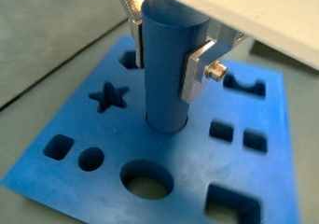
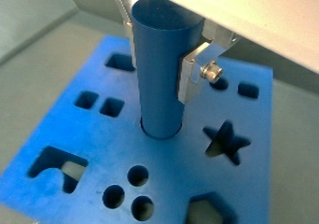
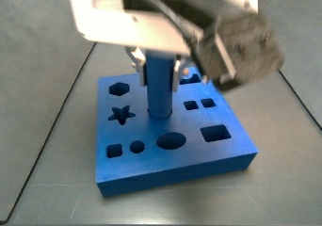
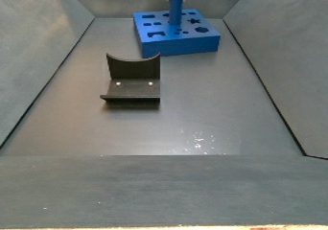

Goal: Pick up the round object. Move up. Move to above the board. Insert the round object.
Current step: Insert the round object.

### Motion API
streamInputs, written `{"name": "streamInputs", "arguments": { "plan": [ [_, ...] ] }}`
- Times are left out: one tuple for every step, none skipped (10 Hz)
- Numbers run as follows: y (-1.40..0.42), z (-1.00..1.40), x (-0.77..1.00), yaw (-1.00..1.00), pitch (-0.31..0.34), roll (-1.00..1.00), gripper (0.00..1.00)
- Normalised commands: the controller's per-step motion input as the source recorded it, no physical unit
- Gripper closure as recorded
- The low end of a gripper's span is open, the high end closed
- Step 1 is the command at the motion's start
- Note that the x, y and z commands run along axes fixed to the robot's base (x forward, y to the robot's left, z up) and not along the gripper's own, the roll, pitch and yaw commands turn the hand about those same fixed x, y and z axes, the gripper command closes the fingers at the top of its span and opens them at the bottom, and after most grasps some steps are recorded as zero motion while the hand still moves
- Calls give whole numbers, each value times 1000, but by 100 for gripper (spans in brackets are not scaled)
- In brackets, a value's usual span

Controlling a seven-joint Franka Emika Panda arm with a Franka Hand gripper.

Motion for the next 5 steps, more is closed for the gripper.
{"name": "streamInputs", "arguments": {
  "plan": [
    [80, -634, 271, -706, 291, -266, 100],
    [23, -180, 46, -306, 177, -177, 100],
    [0, -20, 0, 0, 0, 0, 100],
    [126, -1000, 40, -43, -63, -109, 100],
    [157, -1000, 300, -31, 0, 0, 100]
  ]
}}
